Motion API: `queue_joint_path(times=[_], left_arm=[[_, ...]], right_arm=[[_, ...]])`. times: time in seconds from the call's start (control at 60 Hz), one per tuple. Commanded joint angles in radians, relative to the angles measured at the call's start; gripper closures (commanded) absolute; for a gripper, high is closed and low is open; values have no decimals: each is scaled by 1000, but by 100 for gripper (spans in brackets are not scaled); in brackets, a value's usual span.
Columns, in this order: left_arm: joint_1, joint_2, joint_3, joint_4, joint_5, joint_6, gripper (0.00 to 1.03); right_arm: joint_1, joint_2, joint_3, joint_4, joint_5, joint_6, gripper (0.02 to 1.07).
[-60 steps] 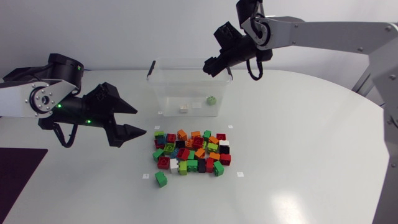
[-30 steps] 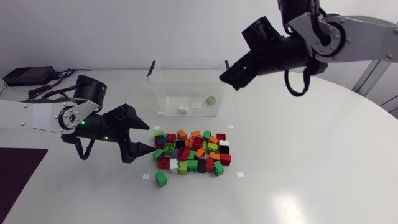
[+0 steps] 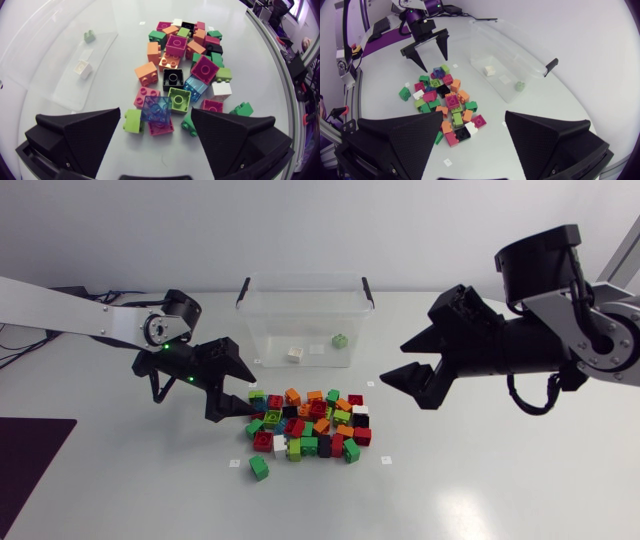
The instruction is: Place the duplo bricks in the container
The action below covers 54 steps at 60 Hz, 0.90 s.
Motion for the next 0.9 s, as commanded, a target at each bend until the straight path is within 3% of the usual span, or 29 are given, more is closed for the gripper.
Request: queue_joint_path(times=[0.0, 0.183, 0.483, 0.583, 0.667, 0.783, 0.883], left_arm=[[-14, 63, 64, -60, 17, 68, 6], [-24, 144, 159, -195, 23, 149, 12], [-33, 203, 236, -252, 26, 171, 18], [-41, 218, 256, -270, 28, 174, 39], [-41, 226, 260, -276, 29, 174, 65], [-41, 227, 256, -289, 31, 186, 67], [-31, 223, 263, -327, 31, 203, 67]], right_arm=[[-9, -8, -54, -10, -11, -32, 17], [-8, 1, -102, 9, -31, -46, 17], [3, 7, -136, 23, -34, -48, 17], [6, 10, -145, 32, -32, -48, 17], [18, 27, -146, 39, -31, -42, 17], [54, 65, -146, 58, -23, -14, 17], [110, 114, -152, 84, 45, 21, 17]])
